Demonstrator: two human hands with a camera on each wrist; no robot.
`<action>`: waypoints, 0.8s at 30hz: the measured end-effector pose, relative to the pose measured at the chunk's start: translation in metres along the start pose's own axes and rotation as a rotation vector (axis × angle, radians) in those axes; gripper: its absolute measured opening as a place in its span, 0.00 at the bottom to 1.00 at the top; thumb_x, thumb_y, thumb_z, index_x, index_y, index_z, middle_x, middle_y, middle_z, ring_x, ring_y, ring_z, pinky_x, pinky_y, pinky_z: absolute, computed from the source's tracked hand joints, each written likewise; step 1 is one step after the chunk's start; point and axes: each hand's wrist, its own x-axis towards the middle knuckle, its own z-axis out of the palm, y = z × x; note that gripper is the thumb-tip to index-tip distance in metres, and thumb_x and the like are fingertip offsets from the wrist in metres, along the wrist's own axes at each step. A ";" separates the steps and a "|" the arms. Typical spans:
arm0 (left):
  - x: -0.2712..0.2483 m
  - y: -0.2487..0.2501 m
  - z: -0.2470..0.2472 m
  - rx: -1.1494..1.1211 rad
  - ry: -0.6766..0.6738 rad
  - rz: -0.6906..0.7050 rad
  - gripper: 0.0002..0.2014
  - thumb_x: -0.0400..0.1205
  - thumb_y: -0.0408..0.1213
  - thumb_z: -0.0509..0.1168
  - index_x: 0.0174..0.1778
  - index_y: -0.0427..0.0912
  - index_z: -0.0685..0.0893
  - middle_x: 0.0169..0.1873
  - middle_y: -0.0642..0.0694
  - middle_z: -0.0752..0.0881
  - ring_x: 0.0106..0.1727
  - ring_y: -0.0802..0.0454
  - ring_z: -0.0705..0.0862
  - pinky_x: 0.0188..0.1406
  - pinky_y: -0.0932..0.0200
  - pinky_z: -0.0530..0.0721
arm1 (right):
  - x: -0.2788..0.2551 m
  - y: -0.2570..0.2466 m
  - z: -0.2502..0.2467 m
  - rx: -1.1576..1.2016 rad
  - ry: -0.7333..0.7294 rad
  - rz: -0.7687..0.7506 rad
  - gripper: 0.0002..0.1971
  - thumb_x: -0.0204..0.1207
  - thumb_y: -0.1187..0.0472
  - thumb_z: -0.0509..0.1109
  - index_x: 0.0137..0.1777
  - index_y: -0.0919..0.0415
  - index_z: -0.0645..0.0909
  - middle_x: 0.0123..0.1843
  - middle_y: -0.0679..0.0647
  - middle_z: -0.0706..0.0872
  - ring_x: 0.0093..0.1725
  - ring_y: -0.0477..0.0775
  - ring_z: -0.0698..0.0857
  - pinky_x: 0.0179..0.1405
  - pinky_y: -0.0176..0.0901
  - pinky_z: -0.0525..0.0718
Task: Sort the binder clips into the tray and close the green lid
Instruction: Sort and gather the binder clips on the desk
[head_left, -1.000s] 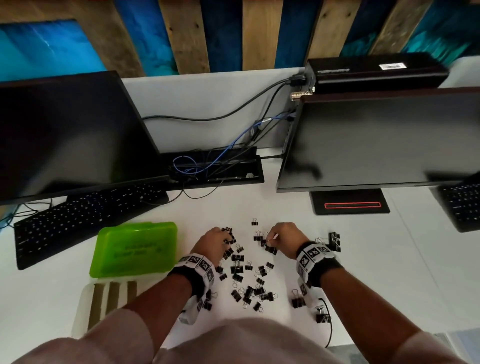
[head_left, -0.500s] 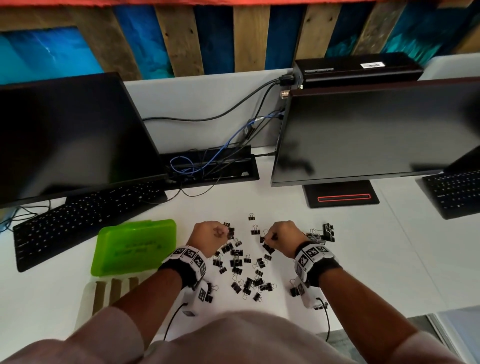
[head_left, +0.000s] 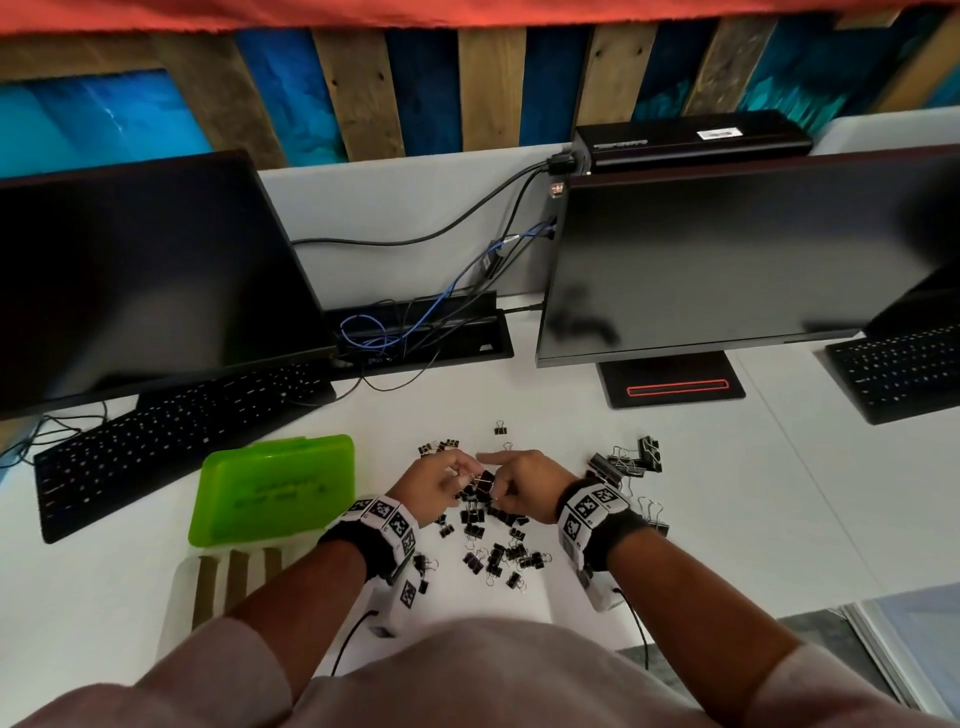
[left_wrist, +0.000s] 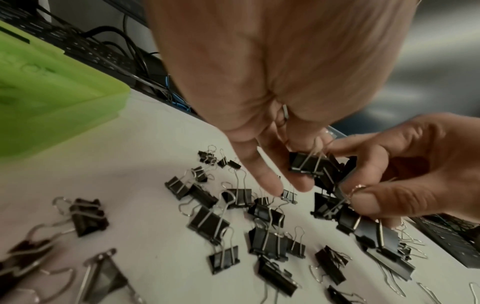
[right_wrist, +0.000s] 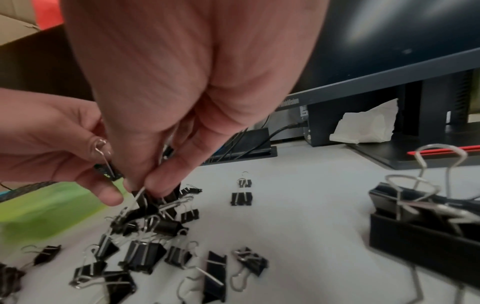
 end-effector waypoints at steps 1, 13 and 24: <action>-0.001 0.000 0.001 -0.004 -0.001 0.011 0.13 0.82 0.30 0.59 0.46 0.57 0.81 0.43 0.53 0.79 0.43 0.53 0.80 0.50 0.49 0.86 | 0.001 -0.002 0.002 -0.006 -0.004 -0.013 0.03 0.71 0.66 0.73 0.41 0.61 0.88 0.71 0.51 0.80 0.60 0.50 0.83 0.57 0.33 0.75; 0.000 -0.017 -0.007 0.325 0.155 0.068 0.13 0.82 0.36 0.64 0.62 0.51 0.79 0.59 0.55 0.76 0.59 0.58 0.77 0.65 0.59 0.76 | 0.000 0.012 0.003 -0.005 0.027 0.058 0.06 0.70 0.66 0.70 0.37 0.61 0.90 0.59 0.50 0.88 0.53 0.53 0.87 0.57 0.43 0.82; 0.021 -0.021 0.010 0.478 0.148 0.038 0.10 0.82 0.35 0.63 0.57 0.43 0.85 0.55 0.44 0.80 0.58 0.48 0.81 0.63 0.58 0.77 | -0.040 0.036 -0.013 0.096 0.152 0.215 0.04 0.70 0.65 0.74 0.39 0.62 0.91 0.58 0.50 0.89 0.52 0.46 0.87 0.56 0.28 0.76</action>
